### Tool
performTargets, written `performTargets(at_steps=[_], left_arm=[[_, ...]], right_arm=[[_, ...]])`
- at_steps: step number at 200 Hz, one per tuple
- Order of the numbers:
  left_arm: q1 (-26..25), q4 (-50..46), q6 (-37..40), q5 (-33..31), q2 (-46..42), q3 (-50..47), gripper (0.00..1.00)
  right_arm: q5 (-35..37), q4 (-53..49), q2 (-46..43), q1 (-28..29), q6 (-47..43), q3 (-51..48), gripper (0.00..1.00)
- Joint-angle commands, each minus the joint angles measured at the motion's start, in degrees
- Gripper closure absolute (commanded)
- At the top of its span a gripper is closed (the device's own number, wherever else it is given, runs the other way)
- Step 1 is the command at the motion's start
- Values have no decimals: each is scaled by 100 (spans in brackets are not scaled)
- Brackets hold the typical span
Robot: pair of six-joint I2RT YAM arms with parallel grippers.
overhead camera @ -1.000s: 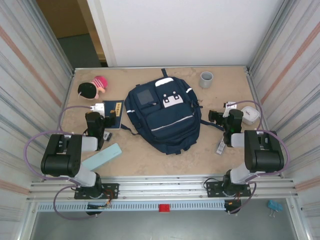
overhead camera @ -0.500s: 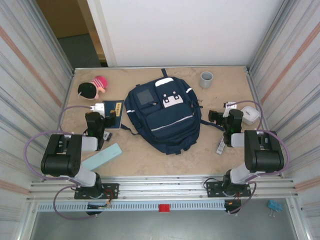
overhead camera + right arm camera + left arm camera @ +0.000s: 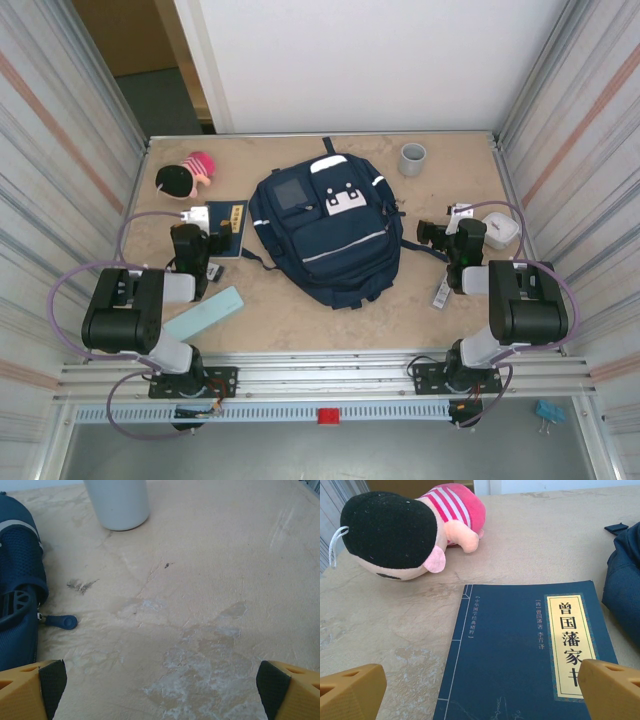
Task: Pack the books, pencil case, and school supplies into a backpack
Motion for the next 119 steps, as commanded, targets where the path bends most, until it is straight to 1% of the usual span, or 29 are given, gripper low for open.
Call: performTargets(at_steps=[1,14,22,27,39,50,58,67,70,83,92,101,111,119], left_arm=[[-14,15,-38,-6,-60,11,2],[-38,-41,8,-9,-161,38,5],[-97,-382,72,-41,-355,126,7],[-163,-688,117,-167,-510,242,8],[-421,-1705,176,-613,-990,601,9],[-581,-2644,89,-565,-1494,937,12],[-681,-3384,-78,-380,-1842,1195,15],[-807,-4114,-310,-27,-2168,1481,19],[-852,-4328,-365,98,-2257,1570,21],[-1075,-5110,-889,475,-2533,1903,24],[-1245,-5402,-1175,852,-2609,2038,26],[-1450,-5603,-1487,1142,-2601,2134,27],[-1702,-5704,-1867,1374,-2508,2187,29],[-1887,-5724,-2024,1604,-2367,2214,29]], right_arm=[[40,9,30,-18,97,76,1],[28,8,17,-22,102,75,1],[-53,33,-13,-50,109,68,1],[-94,-100,-75,-70,120,113,1],[-121,-835,-462,-113,149,350,1],[-96,-1867,-1008,-125,251,705,1],[-226,-2600,-1415,-135,326,976,1],[-420,-3387,-1836,-126,379,1332,1],[-484,-3650,-1956,-119,406,1464,1],[-546,-4854,-2302,-58,754,2094,1],[-587,-5678,-2385,-19,1045,2597,1],[-784,-6341,-2389,12,1334,2937,1],[-1056,-6765,-2359,107,1767,3083,1],[-1307,-6873,-2354,241,2076,3070,1]])
